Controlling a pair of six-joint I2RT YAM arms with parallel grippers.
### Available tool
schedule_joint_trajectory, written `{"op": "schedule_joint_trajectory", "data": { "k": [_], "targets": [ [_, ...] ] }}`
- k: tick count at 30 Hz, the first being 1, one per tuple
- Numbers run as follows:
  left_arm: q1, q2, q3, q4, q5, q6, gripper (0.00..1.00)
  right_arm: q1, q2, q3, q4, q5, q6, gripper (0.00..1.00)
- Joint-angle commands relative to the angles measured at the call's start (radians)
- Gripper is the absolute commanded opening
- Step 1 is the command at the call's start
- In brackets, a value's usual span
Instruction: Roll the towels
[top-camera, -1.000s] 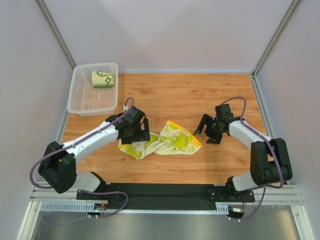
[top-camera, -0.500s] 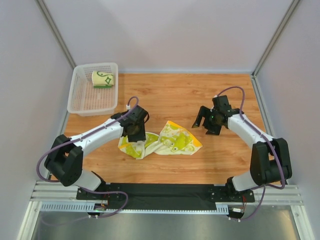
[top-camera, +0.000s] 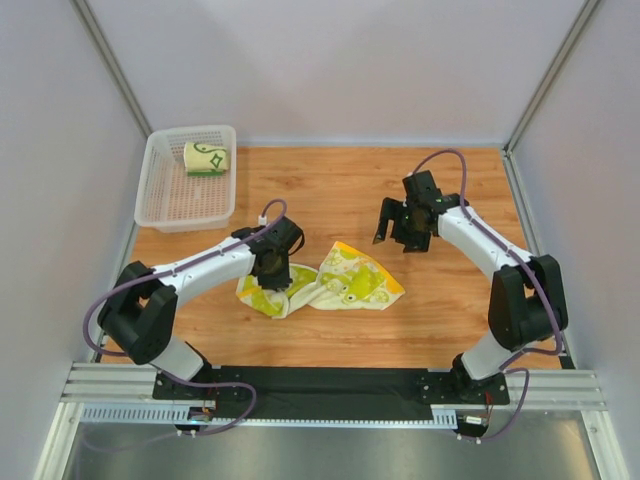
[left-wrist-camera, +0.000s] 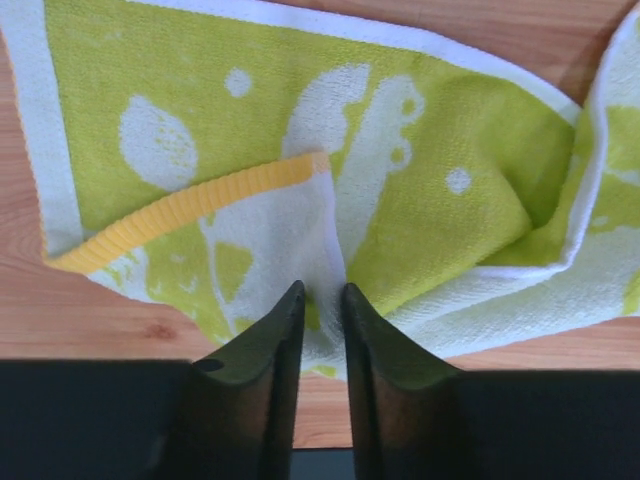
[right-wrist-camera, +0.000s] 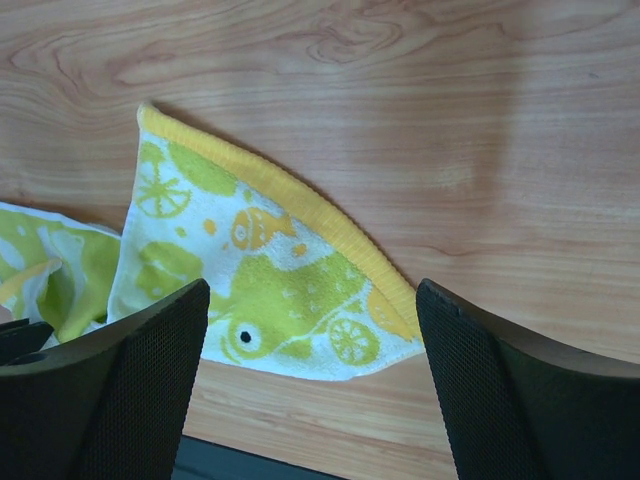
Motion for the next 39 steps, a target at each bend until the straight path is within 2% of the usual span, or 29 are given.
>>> {"op": "schedule_joint_trajectory", "data": {
  "k": [1,2,4,13,19,28,34,36,37,38,39],
  "targets": [
    [-0.005,-0.001,0.004,-0.031,-0.049,-0.002,0.26,0.029,0.049,0.091,-0.054,0.038,-0.047,0.86],
    [-0.005,-0.01,-0.011,-0.031,-0.054,-0.003,0.15,0.036,0.076,0.113,-0.063,0.044,-0.056,0.86],
    [-0.005,-0.028,-0.026,-0.039,-0.067,-0.011,0.0,0.057,0.125,0.171,-0.09,0.052,-0.069,0.86],
    [-0.005,-0.206,-0.103,-0.091,-0.109,-0.06,0.0,0.189,0.365,0.458,-0.196,0.059,-0.107,0.85],
    [-0.005,-0.347,-0.171,-0.11,-0.13,-0.091,0.0,0.235,0.53,0.643,-0.261,0.078,-0.115,0.79],
    [-0.005,-0.412,-0.223,-0.106,-0.132,-0.104,0.0,0.292,0.688,0.74,-0.302,0.118,-0.113,0.71],
    [-0.005,-0.451,-0.238,-0.111,-0.138,-0.106,0.0,0.313,0.748,0.773,-0.313,0.164,-0.113,0.57],
    [-0.002,-0.456,-0.235,-0.119,-0.146,-0.106,0.0,0.316,0.762,0.768,-0.315,0.177,-0.115,0.49],
    [-0.002,-0.461,-0.235,-0.123,-0.147,-0.104,0.0,0.318,0.767,0.765,-0.312,0.176,-0.115,0.44],
    [-0.002,-0.464,-0.235,-0.128,-0.15,-0.104,0.0,0.318,0.771,0.763,-0.31,0.179,-0.118,0.34],
    [-0.002,-0.465,-0.233,-0.128,-0.15,-0.103,0.0,0.319,0.776,0.759,-0.31,0.181,-0.122,0.27]
  ]
}}
